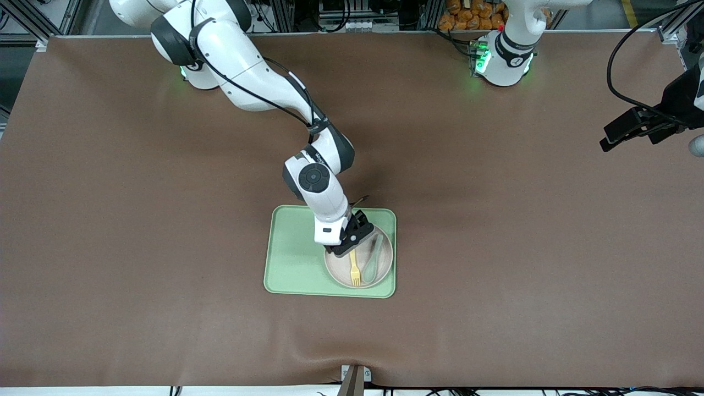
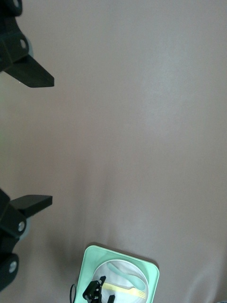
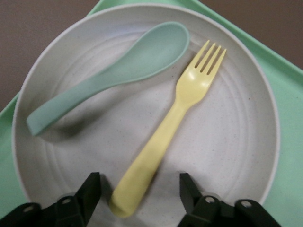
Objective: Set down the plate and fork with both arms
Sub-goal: 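Lower the right gripper over the yellow fork on the plate, then close the right gripper on the yellow fork handle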
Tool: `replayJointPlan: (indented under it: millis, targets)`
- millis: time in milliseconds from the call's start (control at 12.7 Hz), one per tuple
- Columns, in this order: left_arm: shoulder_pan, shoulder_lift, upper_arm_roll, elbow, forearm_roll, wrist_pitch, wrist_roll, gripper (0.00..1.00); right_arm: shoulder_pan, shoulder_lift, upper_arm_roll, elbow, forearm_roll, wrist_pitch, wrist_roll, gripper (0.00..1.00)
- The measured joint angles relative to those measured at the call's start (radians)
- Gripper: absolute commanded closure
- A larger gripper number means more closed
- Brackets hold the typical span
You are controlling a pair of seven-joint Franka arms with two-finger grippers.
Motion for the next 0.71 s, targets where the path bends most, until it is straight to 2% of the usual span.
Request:
replayJointPlan:
  millis: [79, 157, 708]
  targets:
    - [-0.001, 0.000, -0.001, 0.000, 0.000, 0.000, 0.000, 0.00, 0.000, 0.000, 0.002, 0.004, -0.016, 0.000, 0.000, 0.95]
    - [-0.003, 0.000, -0.002, 0.000, 0.000, 0.000, 0.000, 0.00, 0.001, 0.000, 0.003, 0.007, -0.028, 0.000, 0.000, 1.00]
    - [-0.006, 0.000, -0.002, 0.000, 0.000, 0.000, 0.000, 0.00, 0.001, -0.001, 0.002, 0.014, -0.049, 0.001, 0.000, 1.00]
